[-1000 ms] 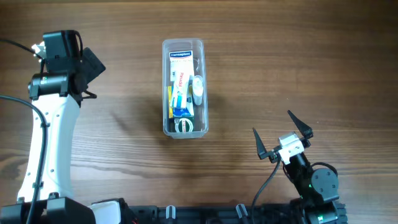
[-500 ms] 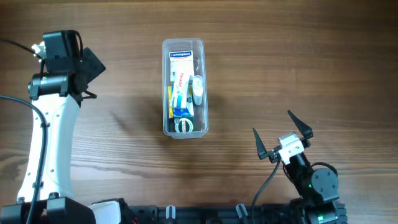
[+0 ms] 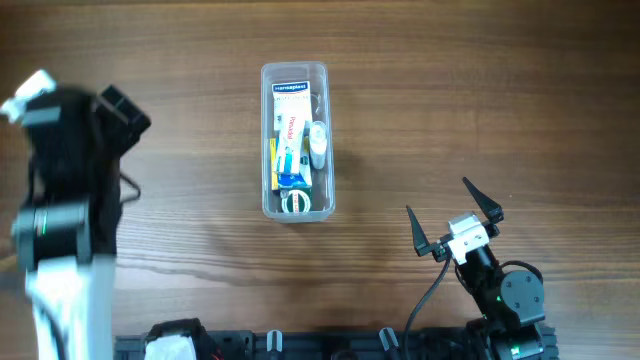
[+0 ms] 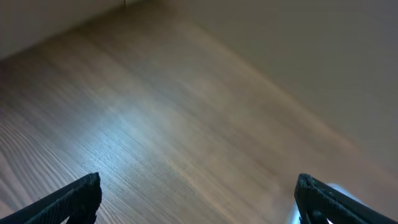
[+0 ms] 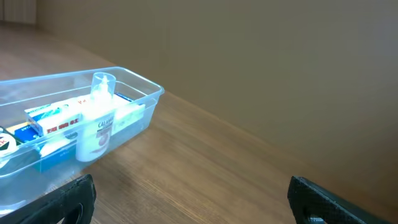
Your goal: Pack container
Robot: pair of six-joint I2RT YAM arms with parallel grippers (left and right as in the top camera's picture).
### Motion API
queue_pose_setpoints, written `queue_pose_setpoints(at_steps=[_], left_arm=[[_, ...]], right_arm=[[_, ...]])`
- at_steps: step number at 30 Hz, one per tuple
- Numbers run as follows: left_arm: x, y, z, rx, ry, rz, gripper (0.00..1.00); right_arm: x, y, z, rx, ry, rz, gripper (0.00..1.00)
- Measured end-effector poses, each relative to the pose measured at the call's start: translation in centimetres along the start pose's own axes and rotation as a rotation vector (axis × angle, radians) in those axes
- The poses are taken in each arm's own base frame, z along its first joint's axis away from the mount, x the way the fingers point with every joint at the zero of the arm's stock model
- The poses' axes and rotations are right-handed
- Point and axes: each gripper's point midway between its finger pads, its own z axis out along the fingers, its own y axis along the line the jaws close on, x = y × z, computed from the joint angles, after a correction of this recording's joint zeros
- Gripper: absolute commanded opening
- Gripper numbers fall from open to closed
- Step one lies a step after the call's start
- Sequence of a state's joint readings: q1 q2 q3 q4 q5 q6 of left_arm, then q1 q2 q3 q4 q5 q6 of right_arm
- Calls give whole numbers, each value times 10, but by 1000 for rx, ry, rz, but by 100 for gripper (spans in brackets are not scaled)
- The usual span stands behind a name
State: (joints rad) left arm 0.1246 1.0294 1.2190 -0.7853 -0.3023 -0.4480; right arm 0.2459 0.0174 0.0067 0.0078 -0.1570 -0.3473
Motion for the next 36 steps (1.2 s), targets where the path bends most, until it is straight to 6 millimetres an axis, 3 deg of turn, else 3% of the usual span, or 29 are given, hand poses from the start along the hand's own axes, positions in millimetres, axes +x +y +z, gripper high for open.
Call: queue_pose_setpoints(at_steps=[5,10,14,24,27,31,36], left_arm=[[1,18,-48,64,-113,-41,100],[37,45,-66,85,-150,-54,100],[69,62,-63,84,-149,-53,100],[155,100,-33,-6,10,4,100],[168,108,-34,-23,40,14,100],[172,110,-35,-14,24,9,100],[145,93,-35,72,-114,-42,100]], right_arm=[[0,0,0,0,0,-3,100],[0,0,0,0,0,-7,100],[0,0,0,0,0,-10,100],[0,0,0,0,-1,-15,100],[0,0,0,0,-1,-15,100],[0,0,0,0,-1,-15,100],[0,0,0,0,-1,-15,100]])
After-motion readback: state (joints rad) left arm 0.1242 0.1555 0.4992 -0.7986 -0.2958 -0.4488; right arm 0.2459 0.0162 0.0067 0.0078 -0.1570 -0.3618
